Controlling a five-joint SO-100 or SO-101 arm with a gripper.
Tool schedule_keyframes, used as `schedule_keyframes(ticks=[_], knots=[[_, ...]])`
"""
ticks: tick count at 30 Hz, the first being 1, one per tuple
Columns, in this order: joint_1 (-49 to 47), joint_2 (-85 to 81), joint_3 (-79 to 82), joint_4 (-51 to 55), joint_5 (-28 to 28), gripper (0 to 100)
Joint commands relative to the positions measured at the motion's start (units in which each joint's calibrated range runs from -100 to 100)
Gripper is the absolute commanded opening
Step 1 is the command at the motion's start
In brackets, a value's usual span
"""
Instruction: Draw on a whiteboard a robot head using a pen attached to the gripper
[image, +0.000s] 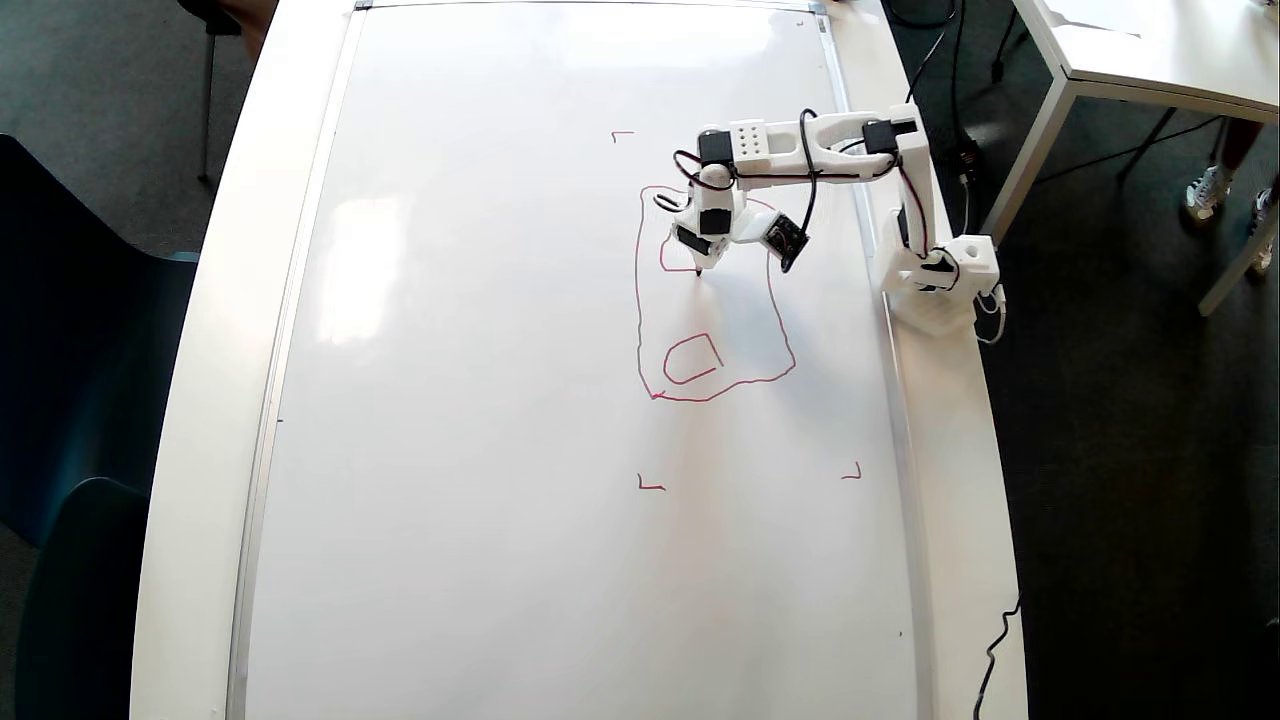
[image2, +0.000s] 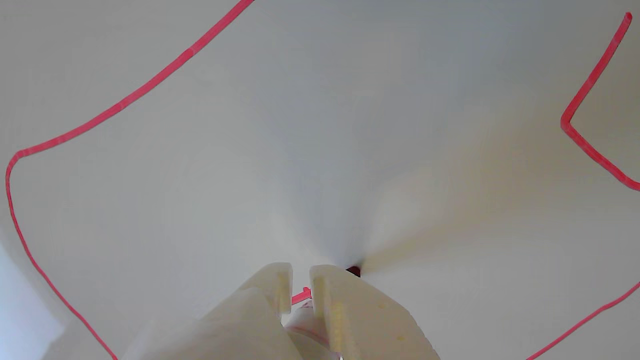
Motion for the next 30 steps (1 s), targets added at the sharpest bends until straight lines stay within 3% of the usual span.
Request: schedule_keyframes(ticks=[1, 5, 9, 19, 30], knots=[[1.3, -3.2, -8.1, 4.7, 0.1, 1], [1.2, -6.4, -13.1, 9.8, 0.2, 1], [-1.1, -12.7, -7.2, 13.0, -0.2, 1], [-7.8, -23.7, 13.6, 12.0, -2.7, 1], [-7.9, -23.2, 19.9, 5.3, -2.4, 1]])
